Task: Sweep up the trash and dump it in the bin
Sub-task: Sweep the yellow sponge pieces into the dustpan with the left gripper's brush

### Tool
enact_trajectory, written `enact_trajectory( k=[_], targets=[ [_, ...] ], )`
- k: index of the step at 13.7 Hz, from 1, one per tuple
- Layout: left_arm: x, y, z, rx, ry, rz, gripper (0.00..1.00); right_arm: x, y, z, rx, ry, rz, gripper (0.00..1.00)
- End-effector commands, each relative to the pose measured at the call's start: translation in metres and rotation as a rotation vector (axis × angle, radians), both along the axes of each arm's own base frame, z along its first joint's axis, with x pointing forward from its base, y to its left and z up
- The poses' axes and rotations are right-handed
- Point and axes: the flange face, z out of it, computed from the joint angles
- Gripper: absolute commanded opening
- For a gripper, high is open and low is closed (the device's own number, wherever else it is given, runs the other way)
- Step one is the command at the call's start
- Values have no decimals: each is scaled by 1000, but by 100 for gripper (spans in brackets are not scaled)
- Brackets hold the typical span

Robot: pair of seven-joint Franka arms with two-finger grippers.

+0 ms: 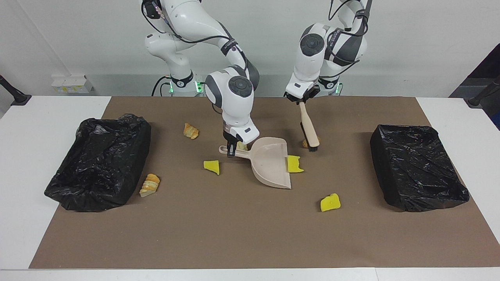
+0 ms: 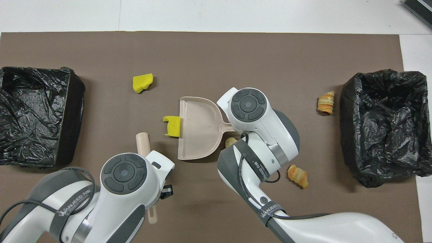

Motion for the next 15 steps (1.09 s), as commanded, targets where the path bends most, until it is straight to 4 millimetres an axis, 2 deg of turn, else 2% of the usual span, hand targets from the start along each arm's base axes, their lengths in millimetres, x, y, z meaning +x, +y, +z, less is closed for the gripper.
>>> enact_trajectory(
  k=[1, 4, 6, 8, 10, 12, 14, 15],
  targets=[
    [-21, 14, 1, 59, -23, 233, 0, 3, -3, 2, -6, -16, 29, 0],
    [-30, 12, -33, 135, -10, 363, 0, 2, -3, 3, -5, -17, 28, 0],
    [-25, 7, -42, 102, -8, 388, 0, 2, -3, 3, -5, -17, 28, 0],
    [-12, -5, -62, 44, -3, 430, 0, 2, -3, 2, -6, -16, 28, 0],
    [10, -15, -66, -32, -63, 429, 0, 2, -3, 2, -6, -16, 28, 0],
    [31, -26, -64, -107, -106, 394, 0, 2, -3, 1, -6, -14, 27, 0],
    [44, -39, -85, -137, -130, 327, 0, 2, -3, 2, -4, -16, 27, 0],
    [45, -43, -84, -165, -150, 270, 0, 2, -3, 2, -4, -16, 27, 0]
  ],
)
